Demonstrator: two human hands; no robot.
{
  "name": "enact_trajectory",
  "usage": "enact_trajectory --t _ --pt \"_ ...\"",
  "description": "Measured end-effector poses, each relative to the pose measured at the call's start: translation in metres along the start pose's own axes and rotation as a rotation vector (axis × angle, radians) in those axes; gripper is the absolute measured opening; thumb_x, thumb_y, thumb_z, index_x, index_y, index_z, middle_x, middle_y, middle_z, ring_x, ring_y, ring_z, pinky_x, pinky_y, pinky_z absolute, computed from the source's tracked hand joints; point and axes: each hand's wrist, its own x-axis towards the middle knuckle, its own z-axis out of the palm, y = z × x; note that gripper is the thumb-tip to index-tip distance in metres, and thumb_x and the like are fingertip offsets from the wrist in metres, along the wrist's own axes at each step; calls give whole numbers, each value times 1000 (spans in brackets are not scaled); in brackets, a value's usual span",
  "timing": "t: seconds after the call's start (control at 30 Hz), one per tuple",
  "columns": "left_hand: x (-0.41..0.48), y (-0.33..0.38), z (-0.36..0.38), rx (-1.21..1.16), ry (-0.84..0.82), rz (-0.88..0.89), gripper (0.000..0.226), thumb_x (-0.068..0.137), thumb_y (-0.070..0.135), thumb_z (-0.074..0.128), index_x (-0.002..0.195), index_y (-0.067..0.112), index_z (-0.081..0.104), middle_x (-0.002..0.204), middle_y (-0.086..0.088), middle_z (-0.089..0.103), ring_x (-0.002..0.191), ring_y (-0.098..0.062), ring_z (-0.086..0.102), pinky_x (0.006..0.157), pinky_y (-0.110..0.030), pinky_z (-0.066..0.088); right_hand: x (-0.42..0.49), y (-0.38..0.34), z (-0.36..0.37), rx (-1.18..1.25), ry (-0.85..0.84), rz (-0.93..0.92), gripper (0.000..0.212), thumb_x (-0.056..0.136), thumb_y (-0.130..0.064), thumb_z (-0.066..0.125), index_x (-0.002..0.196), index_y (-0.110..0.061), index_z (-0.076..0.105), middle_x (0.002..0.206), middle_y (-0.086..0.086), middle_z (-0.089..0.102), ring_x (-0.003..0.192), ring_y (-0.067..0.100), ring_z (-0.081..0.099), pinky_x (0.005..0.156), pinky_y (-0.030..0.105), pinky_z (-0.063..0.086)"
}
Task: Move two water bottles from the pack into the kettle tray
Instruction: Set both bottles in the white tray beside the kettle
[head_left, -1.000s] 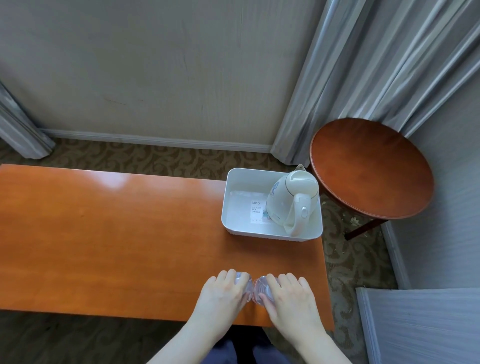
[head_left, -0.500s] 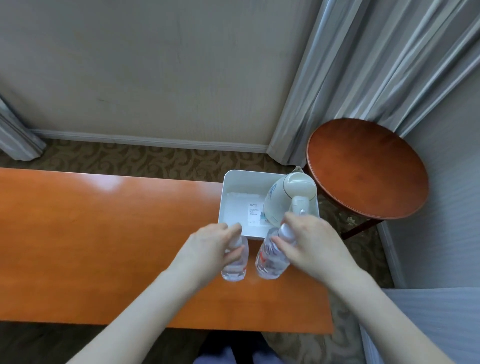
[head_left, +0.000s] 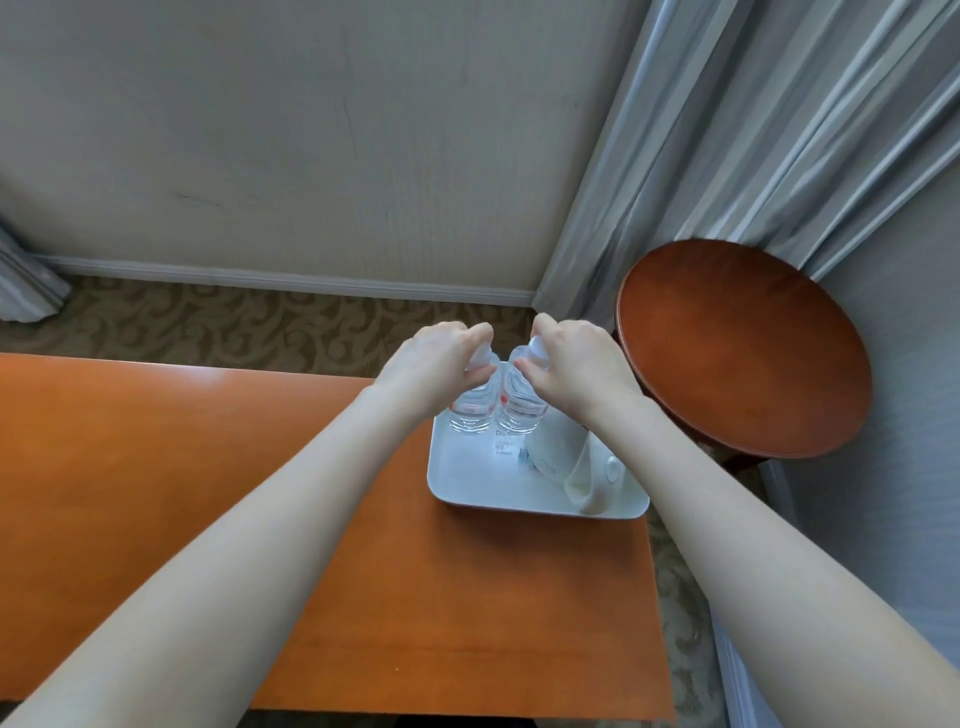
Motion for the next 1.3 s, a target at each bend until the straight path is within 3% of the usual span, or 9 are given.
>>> enact_trajectory --t 0.4,0.6,0.8,0.93,1.03,1.2,1.3 --pt "49 -32 59 24 -85 -57 24 93 34 53 106 14 51 86 -2 49 82 -25 51 62 -33 37 42 31 69 2 -72 35 31 89 -36 54 92 -5 51 83 15 64 80 34 58 61 37 37" --pt "56 -34 58 56 -86 -33 25 93 35 53 107 13 51 84 -2 50 72 -19 46 58 -29 35 45 33 76 19 -94 54 35 89 -41 54 93 -6 51 84 14 65 79 31 58 64 40 45" --pt "63 -36 44 280 -195 100 43 90 46 54 114 11 48 99 -9 57 84 -25 52 60 -33 39 52 42 62 -224 -212 -122 48 85 -58 49 105 -13 48 90 7 65 85 28 60 58 34 34" --pt "73 -40 27 417 -313 314 56 82 45 66 124 14 46 107 -8 54 94 -25 55 69 -34 44 61 48 48 -301 -304 -323 46 83 -44 62 117 -18 46 98 6 59 95 27 55 62 35 37" --pt "77 -40 22 458 -374 401 45 86 30 65 125 15 49 108 -7 52 97 -24 54 73 -35 45 66 45 46 -368 -341 -425 35 85 -28 63 114 -16 48 95 7 58 91 26 54 60 36 40" --pt "76 -44 26 426 -320 451 30 93 27 56 117 8 53 105 -8 57 101 -26 54 81 -38 50 69 44 49 -265 -356 -356 20 88 -19 60 103 -9 51 80 4 45 74 23 43 57 36 38" --pt "72 -46 31 434 -255 407 33 93 34 55 109 6 53 102 -9 61 100 -27 57 81 -37 48 65 44 52 -207 -341 -278 24 88 -25 60 98 -6 51 83 10 56 77 29 52 60 39 44"
